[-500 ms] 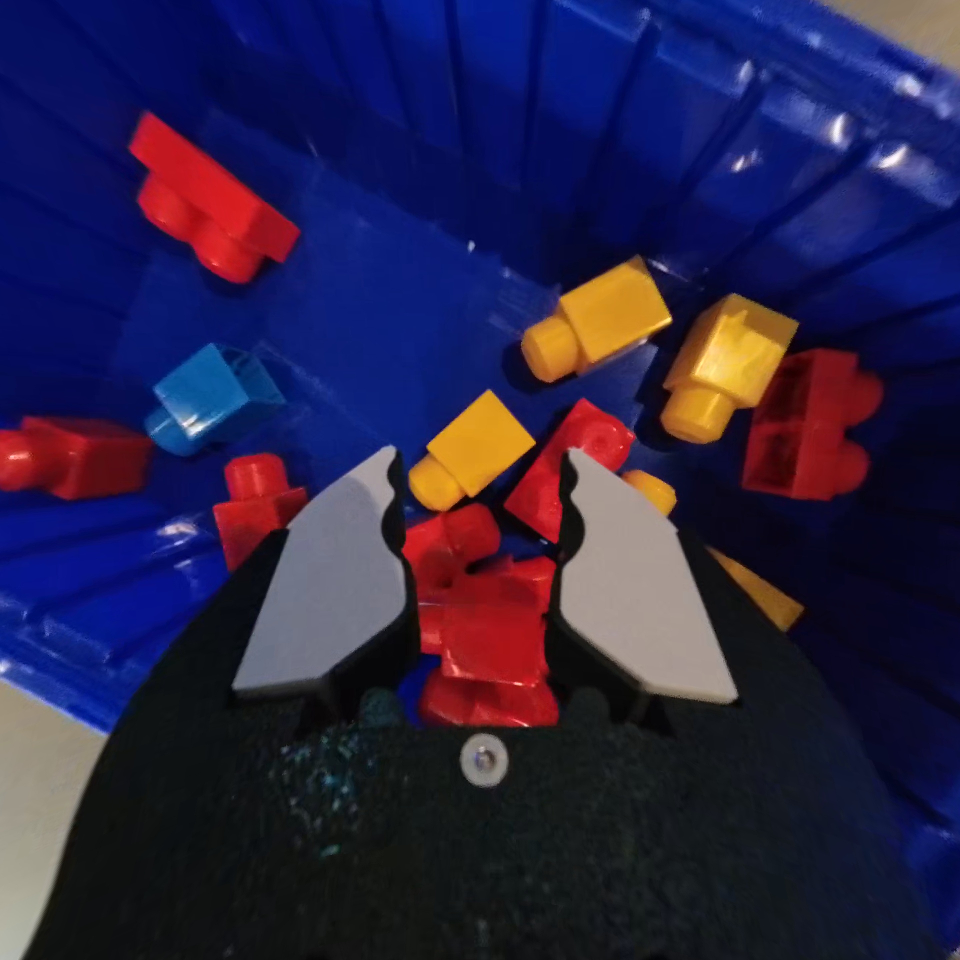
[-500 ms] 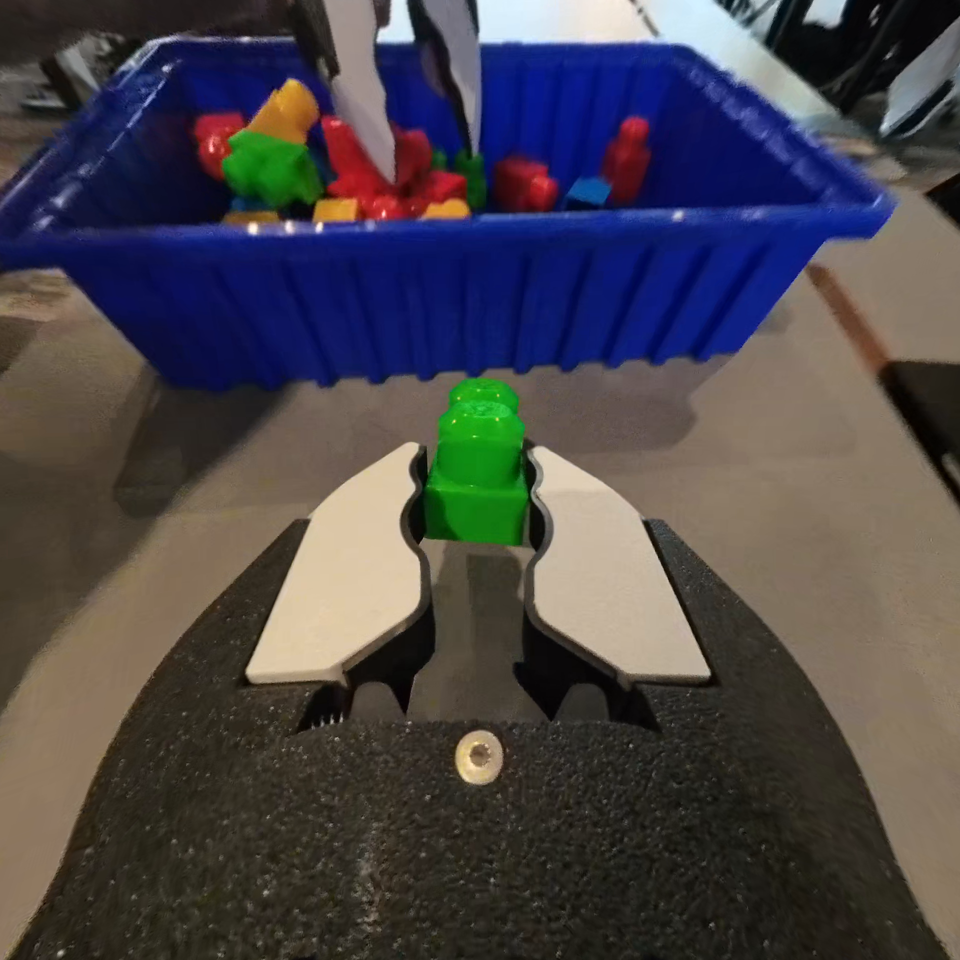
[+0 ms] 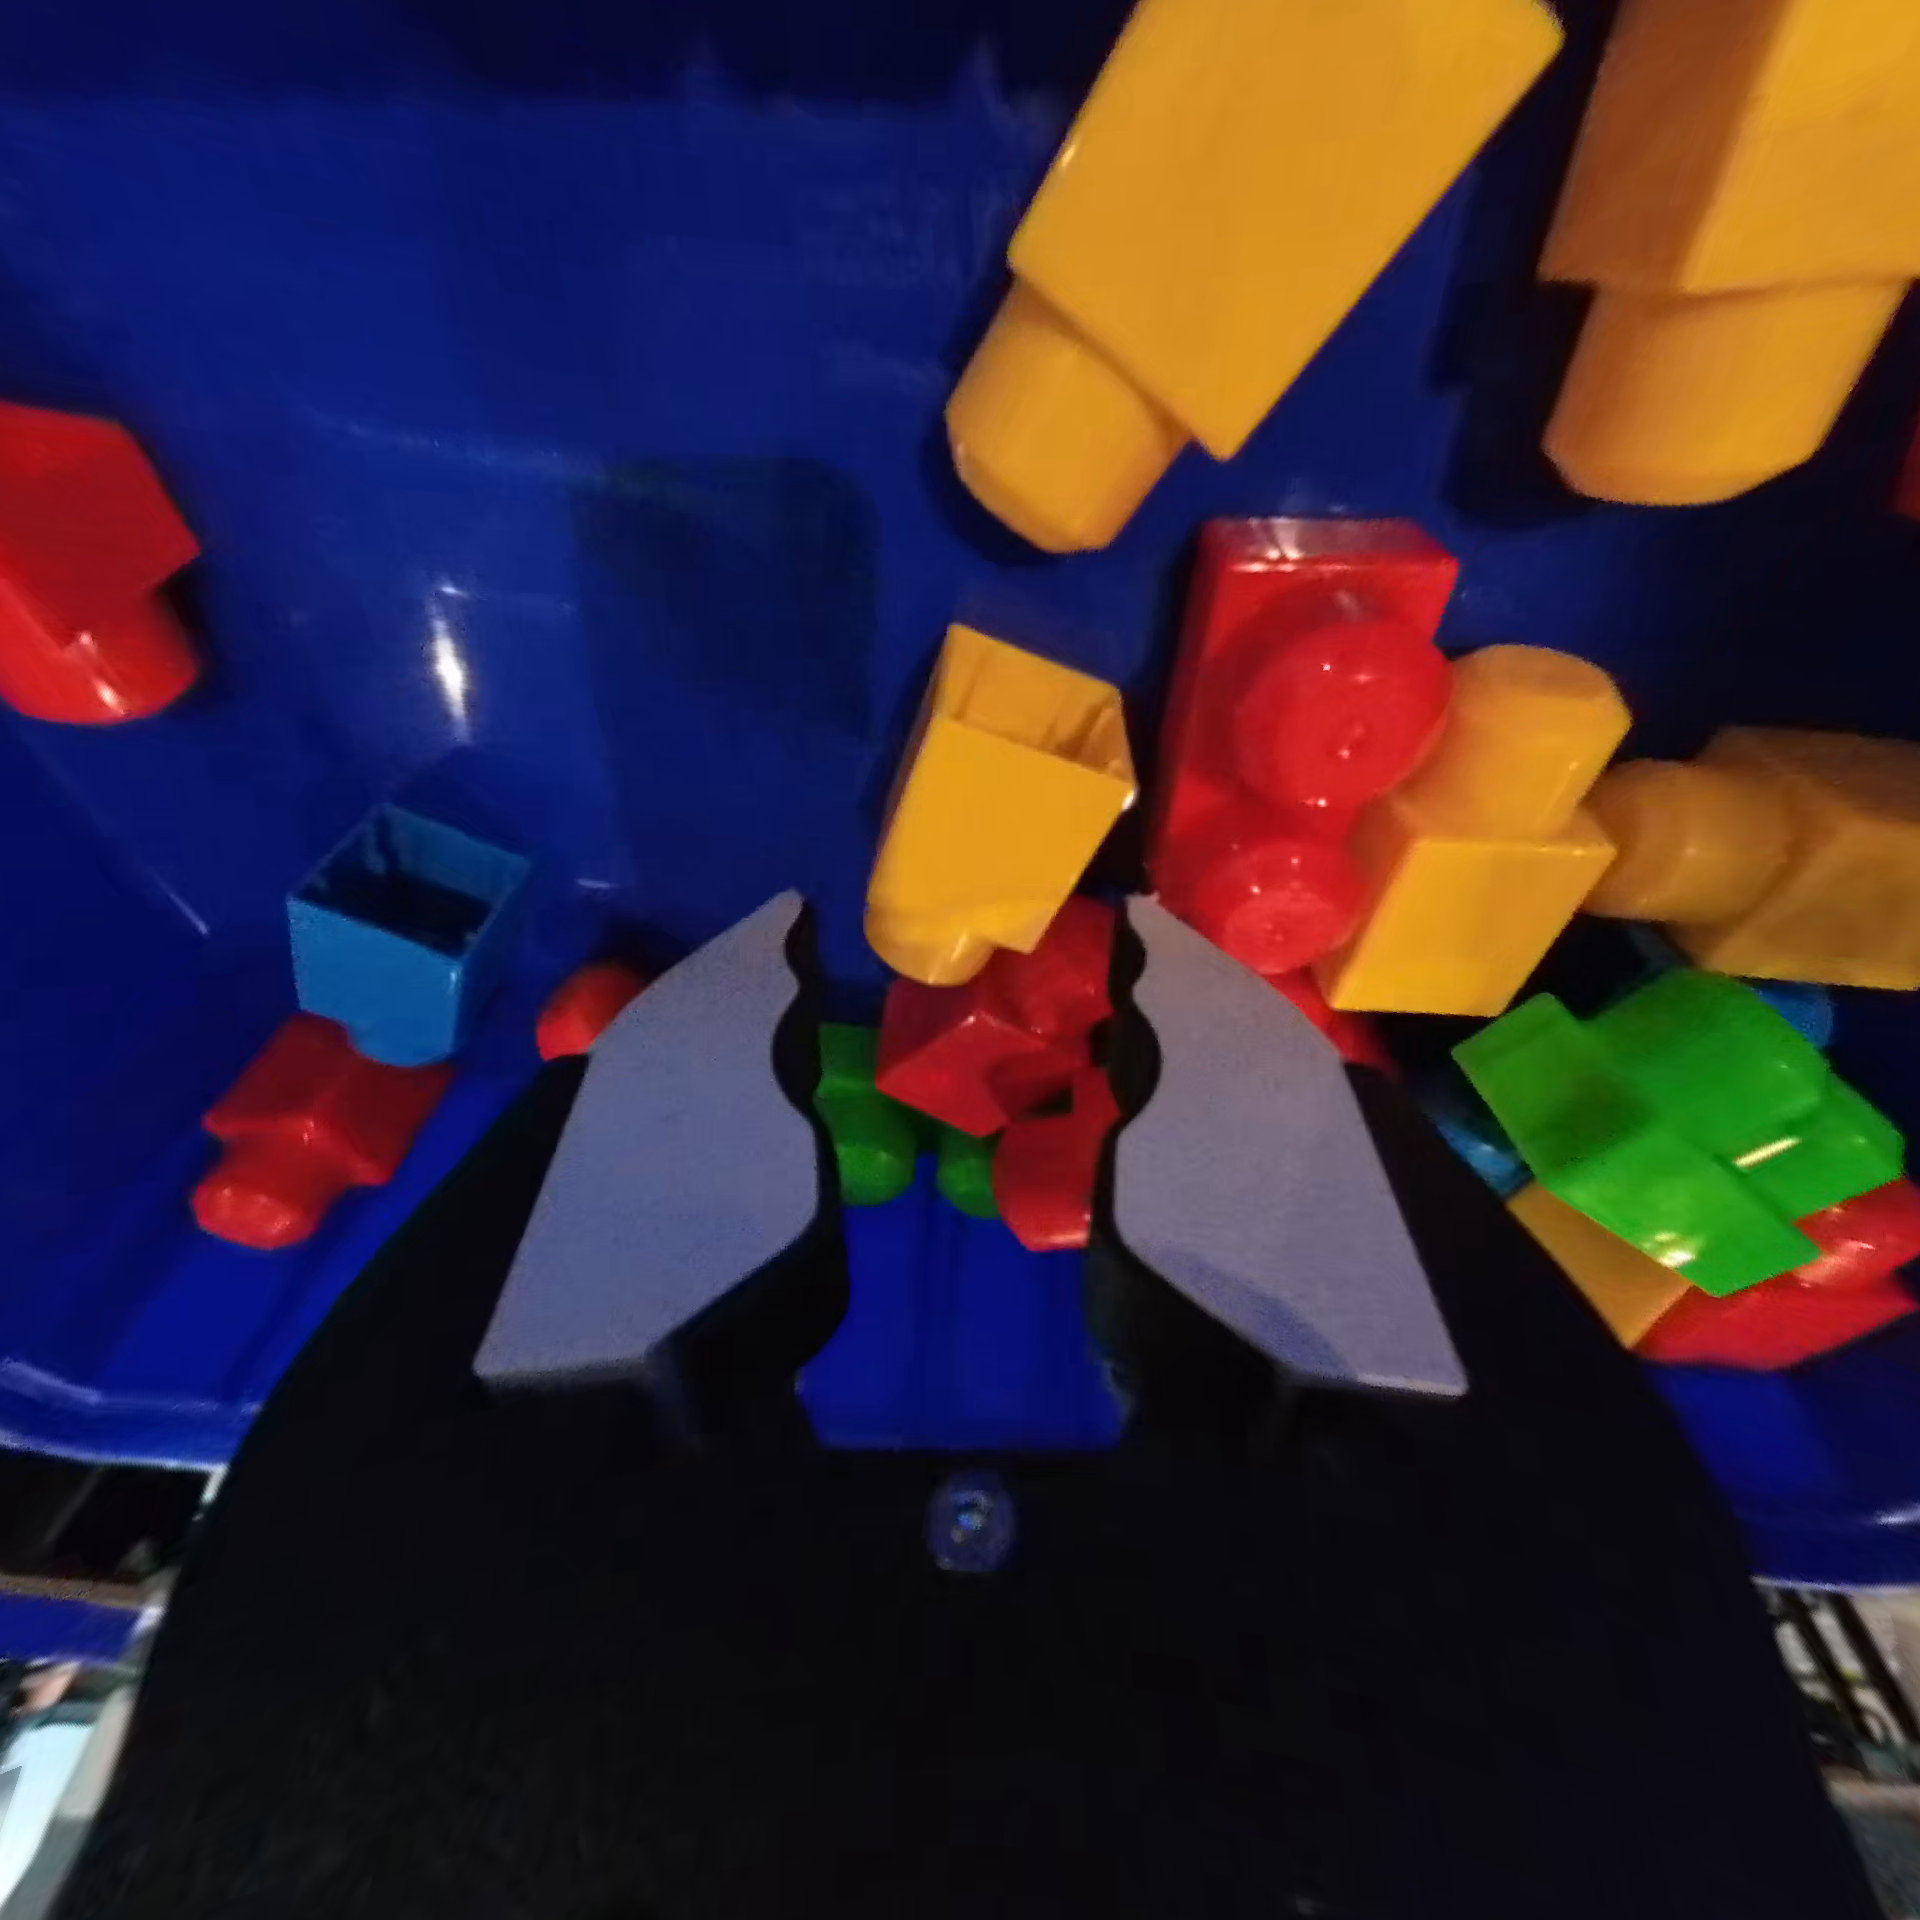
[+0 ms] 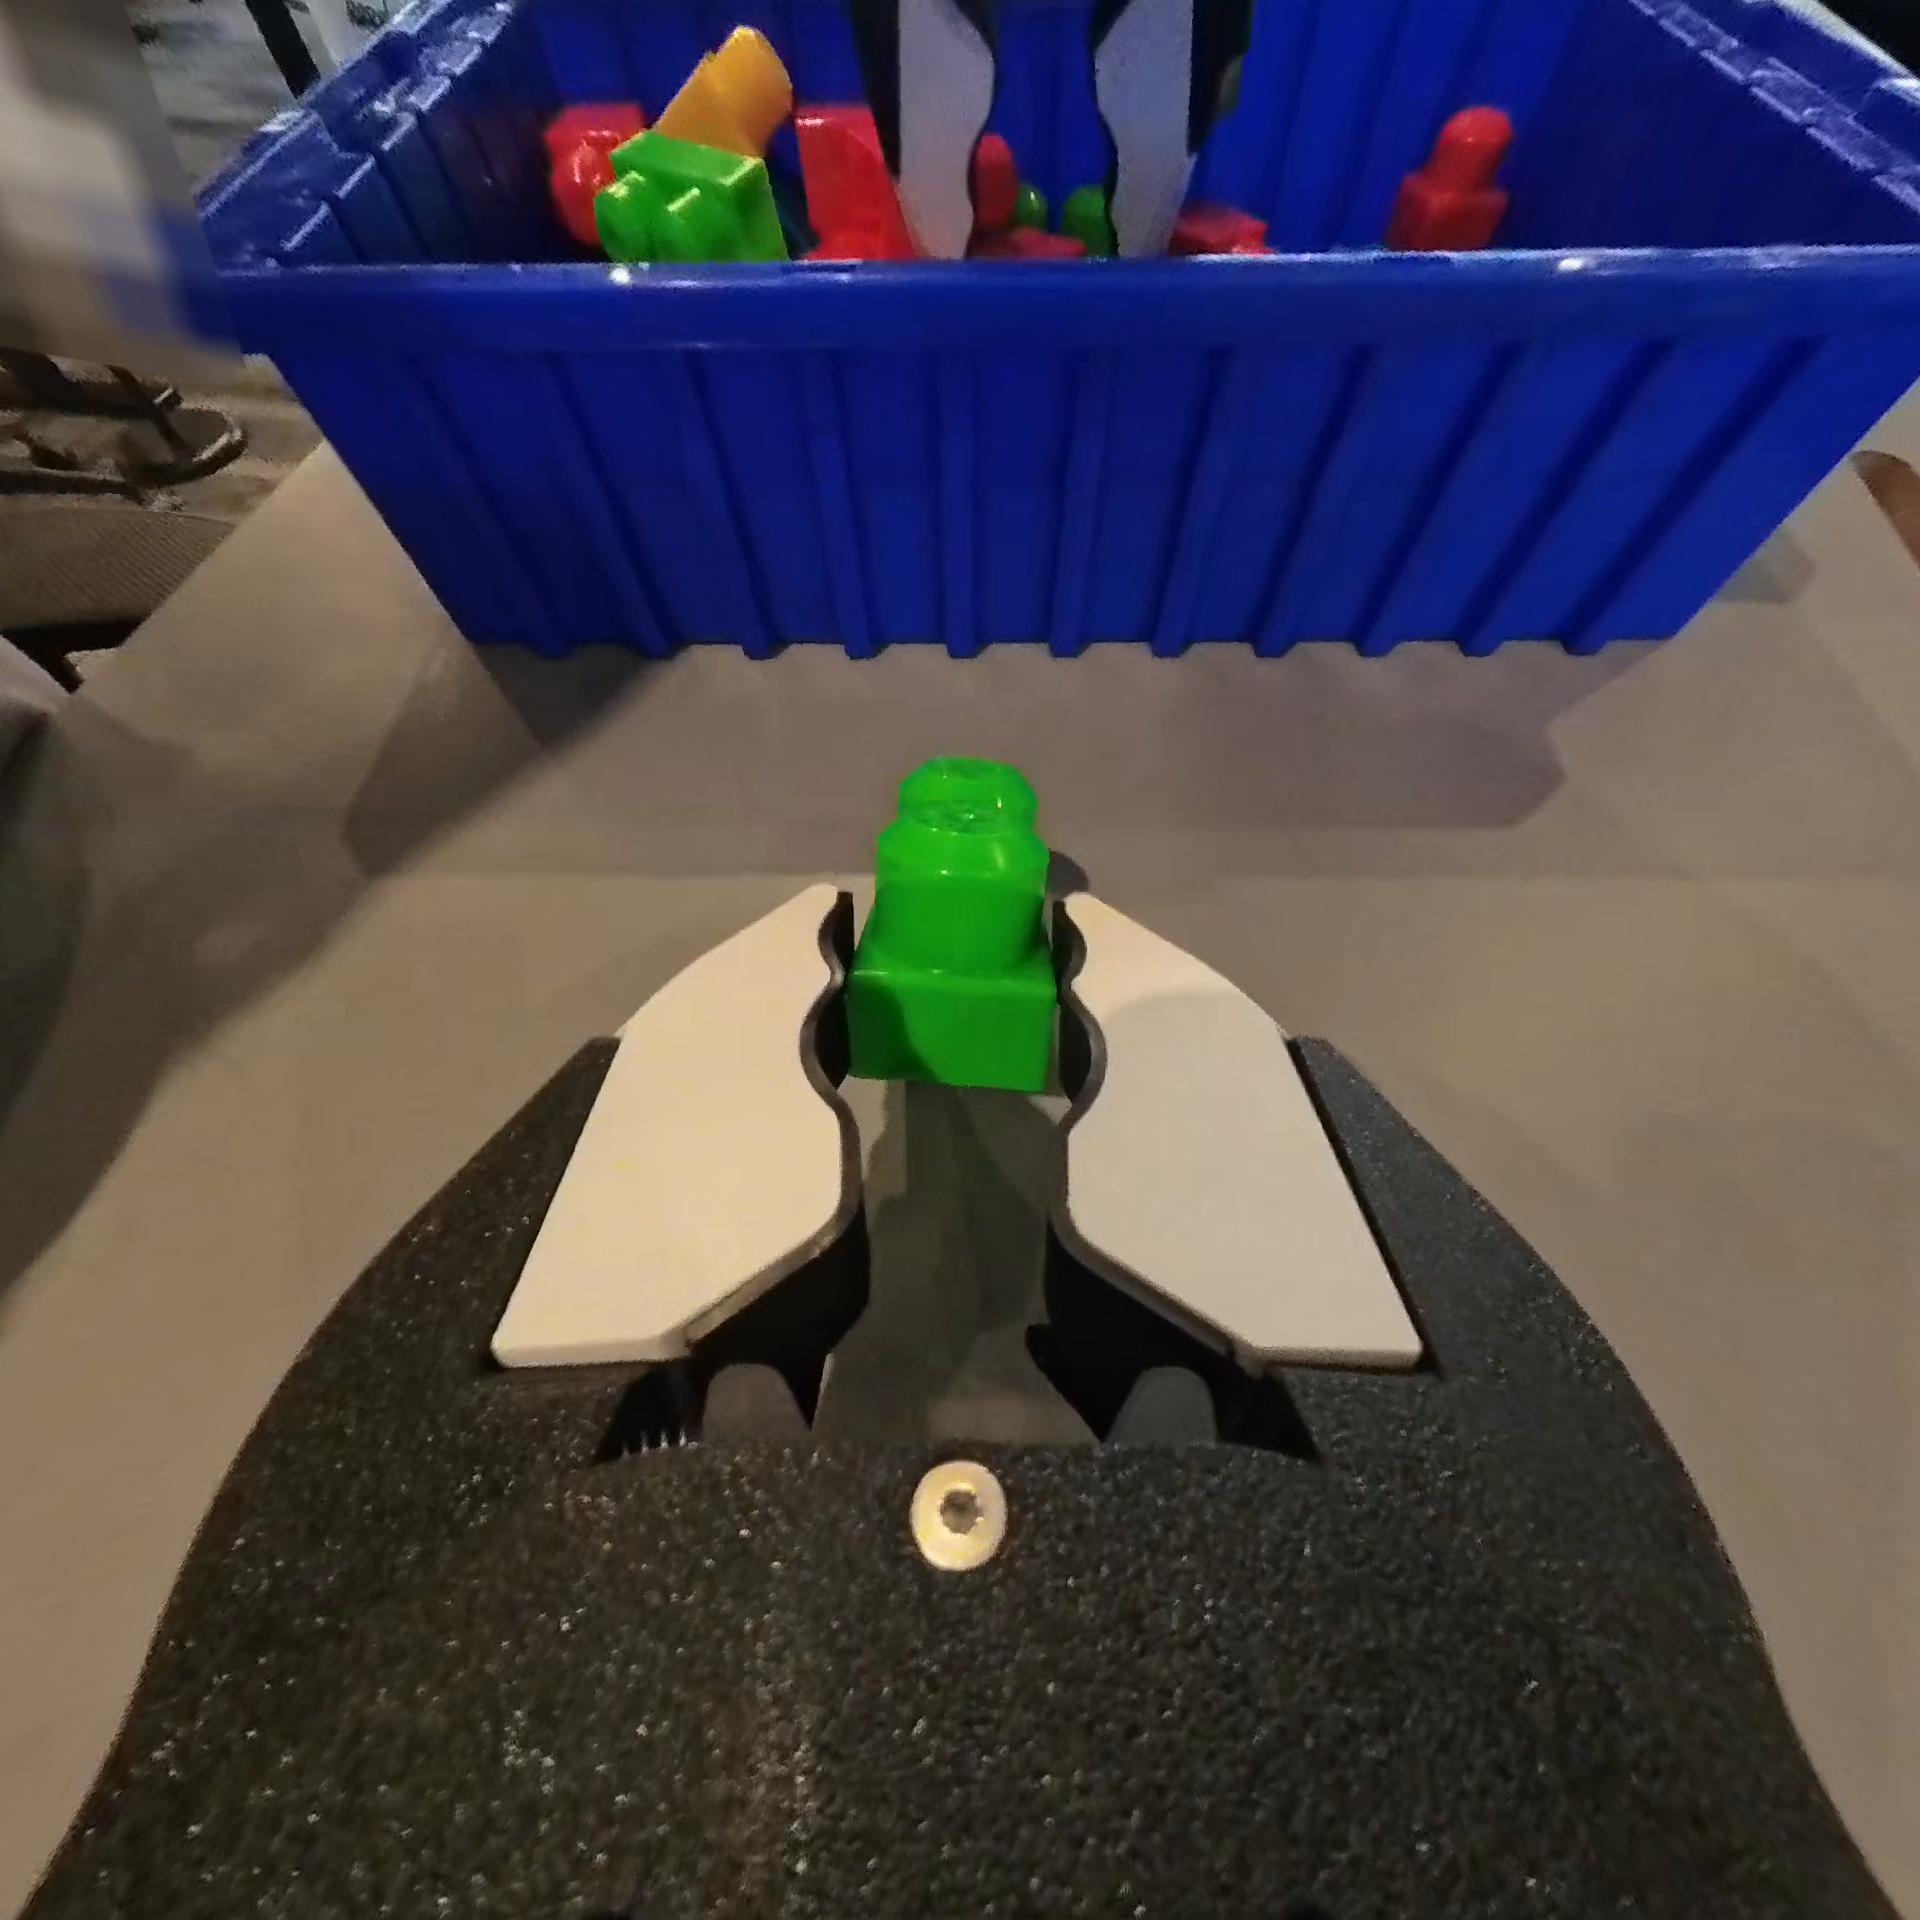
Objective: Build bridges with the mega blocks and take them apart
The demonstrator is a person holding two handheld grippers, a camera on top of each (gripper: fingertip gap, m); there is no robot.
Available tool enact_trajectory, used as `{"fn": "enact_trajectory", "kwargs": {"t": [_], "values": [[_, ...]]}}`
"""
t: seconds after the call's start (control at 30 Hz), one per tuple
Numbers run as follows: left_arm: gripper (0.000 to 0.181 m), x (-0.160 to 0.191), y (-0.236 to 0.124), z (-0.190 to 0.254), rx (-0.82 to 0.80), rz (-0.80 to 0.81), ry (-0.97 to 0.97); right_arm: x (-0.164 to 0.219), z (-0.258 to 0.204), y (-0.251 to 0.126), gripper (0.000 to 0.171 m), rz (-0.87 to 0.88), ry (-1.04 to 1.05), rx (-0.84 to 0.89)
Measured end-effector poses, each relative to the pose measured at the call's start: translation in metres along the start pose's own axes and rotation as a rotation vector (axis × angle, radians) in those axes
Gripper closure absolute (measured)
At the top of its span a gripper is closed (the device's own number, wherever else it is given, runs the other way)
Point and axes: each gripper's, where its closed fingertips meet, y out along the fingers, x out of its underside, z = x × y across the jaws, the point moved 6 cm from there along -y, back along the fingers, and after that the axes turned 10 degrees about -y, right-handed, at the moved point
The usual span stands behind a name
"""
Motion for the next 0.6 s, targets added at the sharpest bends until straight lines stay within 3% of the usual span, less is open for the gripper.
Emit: {"fn": "enact_trajectory", "kwargs": {"t": [0.1,0.17,0.3,0.43,0.53,0.6], "values": [[0.132,-0.009,0.007,0.000,0.007,-0.012,0.034,0.003,0.000,-0.005,0.135,0.002,0.014,0.007],[0.144,-0.012,0.011,0.000,0.006,-0.016,0.040,0.005,0.000,-0.008,0.135,0.001,0.016,0.019],[0.145,-0.010,0.004,-0.005,-0.078,0.024,-0.016,0.011,0.003,-0.017,0.135,-0.005,0.009,0.067],[0.145,-0.015,-0.035,0.001,-0.210,0.311,-0.109,0.023,0.006,-0.024,0.135,-0.052,0.061,0.057],[0.145,-0.027,-0.081,0.019,-0.400,0.584,-0.086,0.029,0.009,-0.030,0.132,-0.082,0.102,0.066],[0.145,-0.036,-0.110,0.036,-0.568,0.725,-0.013,0.029,0.015,-0.039,0.106,-0.134,0.163,0.129]]}}
